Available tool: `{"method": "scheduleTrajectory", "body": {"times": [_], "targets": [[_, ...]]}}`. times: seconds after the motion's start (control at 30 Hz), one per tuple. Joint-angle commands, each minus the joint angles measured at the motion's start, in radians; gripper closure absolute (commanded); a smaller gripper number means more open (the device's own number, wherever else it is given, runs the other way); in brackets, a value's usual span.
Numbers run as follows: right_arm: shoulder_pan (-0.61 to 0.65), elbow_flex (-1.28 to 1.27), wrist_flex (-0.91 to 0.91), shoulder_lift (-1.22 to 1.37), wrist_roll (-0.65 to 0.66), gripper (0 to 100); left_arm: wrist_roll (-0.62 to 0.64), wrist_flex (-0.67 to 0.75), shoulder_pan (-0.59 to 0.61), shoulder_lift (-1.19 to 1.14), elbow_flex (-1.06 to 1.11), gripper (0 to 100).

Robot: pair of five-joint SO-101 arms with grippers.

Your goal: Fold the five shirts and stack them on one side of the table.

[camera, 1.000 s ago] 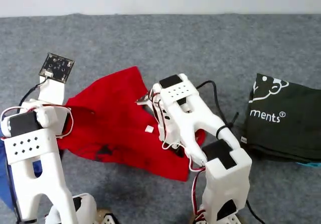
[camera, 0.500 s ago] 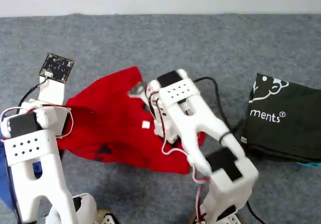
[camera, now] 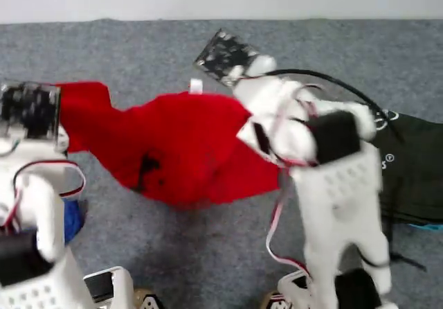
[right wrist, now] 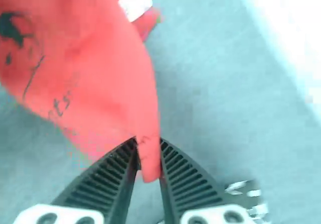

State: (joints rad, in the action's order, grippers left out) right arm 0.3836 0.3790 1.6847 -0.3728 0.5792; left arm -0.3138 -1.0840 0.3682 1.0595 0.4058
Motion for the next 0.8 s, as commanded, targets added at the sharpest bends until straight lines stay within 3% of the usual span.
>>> {"method": "scheduleTrajectory", "body": {"times": [0.0,0.13,0.4,0.77], "targets": [[-0.058,0.091,-0.087,-0.114,0.018,98.9,0.011,0.157,0.002,0.089,-0.077,99],[-0.097,0.094,-0.188,-0.206,0.089,98.9,-0.006,0.27,-0.068,0.092,-0.159,99],[-0.203,0.094,-0.352,-0.323,0.204,98.9,-0.089,0.276,-0.138,0.005,-0.348,99],[-0.384,0.092,-0.297,-0.355,0.201,98.9,-0.207,0.275,-0.137,-0.018,-0.417,99]]}}
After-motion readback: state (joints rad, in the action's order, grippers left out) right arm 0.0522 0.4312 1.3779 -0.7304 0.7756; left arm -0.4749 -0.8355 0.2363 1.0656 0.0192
